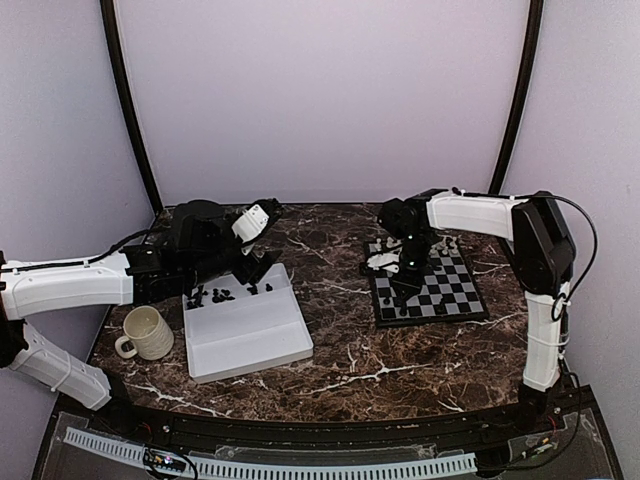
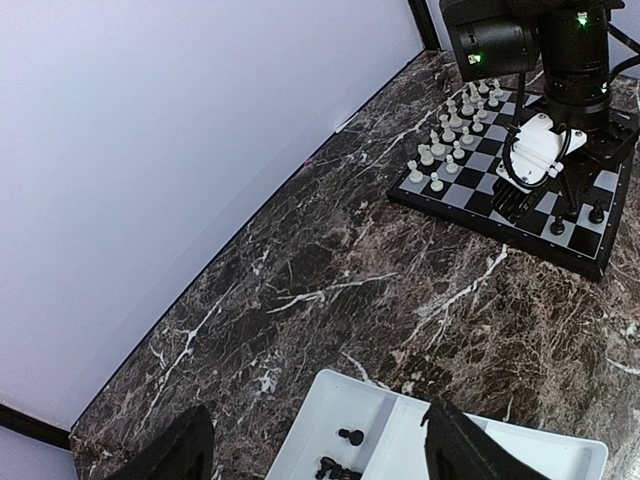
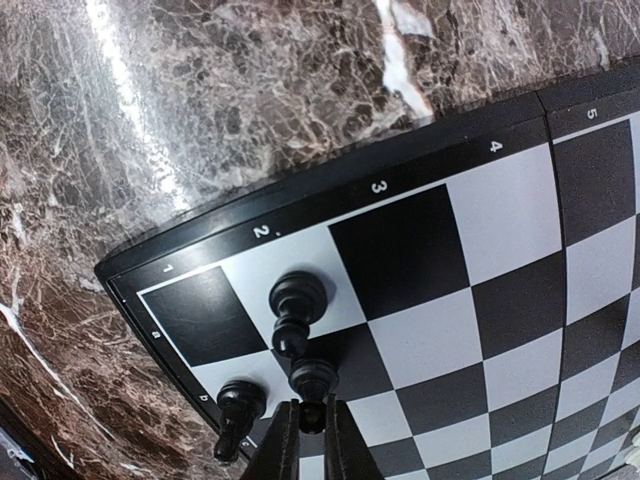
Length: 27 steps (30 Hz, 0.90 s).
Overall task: Set up the chess pieces on the board
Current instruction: Place the pawn at g7.
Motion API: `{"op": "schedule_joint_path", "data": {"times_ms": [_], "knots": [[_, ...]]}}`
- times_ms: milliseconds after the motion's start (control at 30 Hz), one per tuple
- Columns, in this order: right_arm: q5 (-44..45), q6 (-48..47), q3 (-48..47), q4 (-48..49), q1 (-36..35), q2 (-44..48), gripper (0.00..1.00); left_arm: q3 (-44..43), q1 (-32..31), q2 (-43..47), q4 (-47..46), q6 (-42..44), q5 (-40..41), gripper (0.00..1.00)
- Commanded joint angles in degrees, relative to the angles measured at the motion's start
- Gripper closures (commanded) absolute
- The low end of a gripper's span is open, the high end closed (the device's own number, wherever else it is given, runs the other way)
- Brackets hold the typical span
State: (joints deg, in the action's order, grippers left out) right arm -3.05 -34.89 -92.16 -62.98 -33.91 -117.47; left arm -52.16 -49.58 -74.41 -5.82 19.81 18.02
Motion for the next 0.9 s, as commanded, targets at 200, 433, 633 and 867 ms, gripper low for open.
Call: {"op": "schedule_joint_path", "data": {"times_ms": [200, 433, 633, 867], "knots": [[0.32, 0.64, -1.44, 0.59, -0.63, -0.74, 0.91, -1.7, 0.44, 0.06, 0.9, 0.26, -0.66, 0.25], [1.43, 1.1, -1.44, 1.34, -0.63, -0.72, 0.9, -1.77, 0.45, 0.05, 0.99, 0.14, -0.76, 0.25], [1.82, 1.31, -1.44, 1.47, -0.58, -0.83, 0.88, -1.86, 0.43, 0.0, 1.12, 0.06, -0.98, 0.25], [0.96, 1.35, -1.49, 1.52, -0.63, -0.37, 0.79, -1.89, 0.42, -0.17, 1.16, 0.01, -1.04, 0.25]]}}
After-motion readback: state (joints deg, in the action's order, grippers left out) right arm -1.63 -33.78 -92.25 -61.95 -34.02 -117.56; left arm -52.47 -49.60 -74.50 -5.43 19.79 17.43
